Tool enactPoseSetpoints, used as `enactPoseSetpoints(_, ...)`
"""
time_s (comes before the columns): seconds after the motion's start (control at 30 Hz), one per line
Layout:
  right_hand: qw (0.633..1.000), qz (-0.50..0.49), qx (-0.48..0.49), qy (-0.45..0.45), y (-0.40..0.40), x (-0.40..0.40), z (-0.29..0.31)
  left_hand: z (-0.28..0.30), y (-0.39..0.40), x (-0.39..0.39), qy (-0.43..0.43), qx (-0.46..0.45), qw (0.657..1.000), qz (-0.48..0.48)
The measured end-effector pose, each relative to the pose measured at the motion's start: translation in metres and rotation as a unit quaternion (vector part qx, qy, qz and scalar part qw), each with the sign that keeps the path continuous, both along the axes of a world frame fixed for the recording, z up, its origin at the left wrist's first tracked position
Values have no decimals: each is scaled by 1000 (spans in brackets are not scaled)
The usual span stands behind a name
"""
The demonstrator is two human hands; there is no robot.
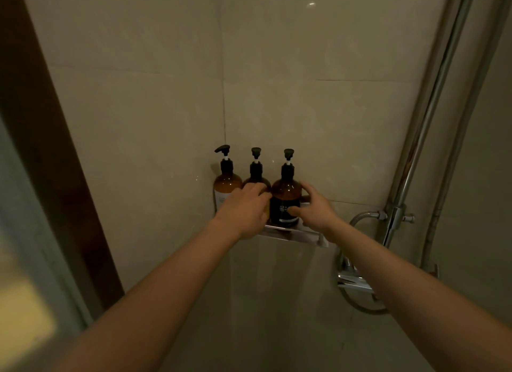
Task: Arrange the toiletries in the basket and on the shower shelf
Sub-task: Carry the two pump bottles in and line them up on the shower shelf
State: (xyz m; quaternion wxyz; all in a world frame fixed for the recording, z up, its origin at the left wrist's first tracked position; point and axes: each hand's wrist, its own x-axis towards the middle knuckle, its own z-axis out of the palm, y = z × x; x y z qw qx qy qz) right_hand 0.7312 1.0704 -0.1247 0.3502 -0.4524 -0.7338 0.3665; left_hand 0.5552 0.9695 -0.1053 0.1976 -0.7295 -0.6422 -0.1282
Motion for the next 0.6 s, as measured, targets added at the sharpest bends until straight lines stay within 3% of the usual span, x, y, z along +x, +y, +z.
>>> enactPoseSetpoints(0.47,1000,14,16,7,-1,1,-1,-12,0,0,-32,27,999,-26)
enactPoseSetpoints(0.6,1000,14,20,1,-1,1,-1,-12,-5,-2,-118,43,992,5)
